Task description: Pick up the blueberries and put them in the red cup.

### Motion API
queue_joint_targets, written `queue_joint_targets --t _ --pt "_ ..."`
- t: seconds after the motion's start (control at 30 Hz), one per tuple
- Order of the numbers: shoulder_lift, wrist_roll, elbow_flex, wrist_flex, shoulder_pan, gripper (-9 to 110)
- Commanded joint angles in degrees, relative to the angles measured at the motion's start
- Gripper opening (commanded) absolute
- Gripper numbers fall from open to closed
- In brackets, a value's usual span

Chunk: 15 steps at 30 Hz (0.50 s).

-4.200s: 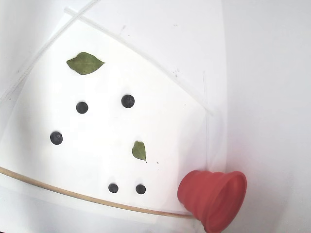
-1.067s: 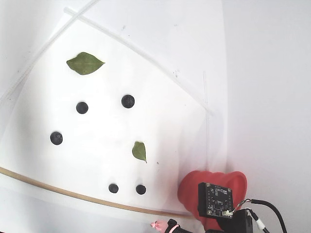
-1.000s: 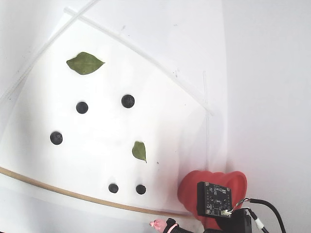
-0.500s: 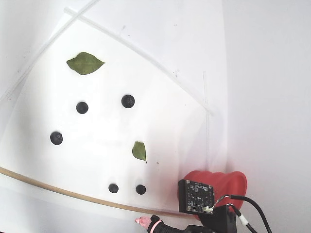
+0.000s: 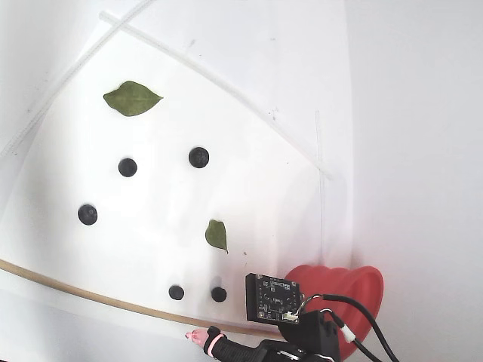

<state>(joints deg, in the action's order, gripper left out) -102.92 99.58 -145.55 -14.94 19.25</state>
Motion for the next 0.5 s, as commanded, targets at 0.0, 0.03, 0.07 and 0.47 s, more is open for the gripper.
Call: queue_joint_targets --t 0.0,0.03,0.07,0.47 --pt "0.62 0.62 1.93 2.02 0.18 19" --pt "1.05 0.88 1.85 2.81 0.09 19" --pt "1.67 0.97 1.85 3.60 0.09 19" --pt "9.67 2.11 3.34 10.46 -0.35 19"
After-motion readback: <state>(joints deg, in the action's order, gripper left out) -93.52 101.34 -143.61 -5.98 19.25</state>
